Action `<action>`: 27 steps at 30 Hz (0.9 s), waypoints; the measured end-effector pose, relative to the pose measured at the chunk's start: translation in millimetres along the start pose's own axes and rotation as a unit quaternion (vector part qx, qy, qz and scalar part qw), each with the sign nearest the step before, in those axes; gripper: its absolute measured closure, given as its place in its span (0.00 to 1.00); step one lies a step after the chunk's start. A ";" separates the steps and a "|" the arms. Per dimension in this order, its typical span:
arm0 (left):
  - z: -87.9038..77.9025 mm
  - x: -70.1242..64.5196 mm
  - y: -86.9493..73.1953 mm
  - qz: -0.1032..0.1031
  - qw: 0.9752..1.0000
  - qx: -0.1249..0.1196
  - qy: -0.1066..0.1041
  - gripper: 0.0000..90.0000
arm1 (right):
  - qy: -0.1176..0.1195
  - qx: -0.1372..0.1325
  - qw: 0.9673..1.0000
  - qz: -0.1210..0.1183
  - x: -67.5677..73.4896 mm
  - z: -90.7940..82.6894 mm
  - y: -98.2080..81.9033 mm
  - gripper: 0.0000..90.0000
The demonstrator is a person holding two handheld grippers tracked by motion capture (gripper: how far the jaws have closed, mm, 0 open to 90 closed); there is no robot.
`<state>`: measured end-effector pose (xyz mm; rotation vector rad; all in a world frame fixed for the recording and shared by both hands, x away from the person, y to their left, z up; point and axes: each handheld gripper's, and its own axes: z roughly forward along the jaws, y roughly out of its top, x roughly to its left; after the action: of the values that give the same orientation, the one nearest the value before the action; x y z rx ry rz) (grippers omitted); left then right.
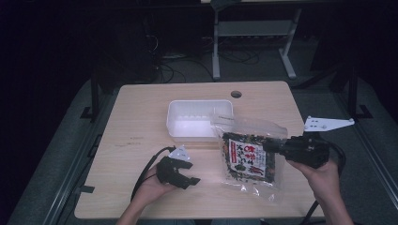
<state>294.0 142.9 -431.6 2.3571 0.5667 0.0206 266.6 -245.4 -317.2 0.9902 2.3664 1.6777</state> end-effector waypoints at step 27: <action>-37.2 3.3 -41.7 -0.019 0.999 -0.001 0.036 0.33 | -0.026 -0.059 0.998 -0.014 4.0 28.5 52.9 0.86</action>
<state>274.4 195.4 -430.9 2.3500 0.6456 0.0882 299.3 -209.7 -281.4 0.9629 2.2109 1.7366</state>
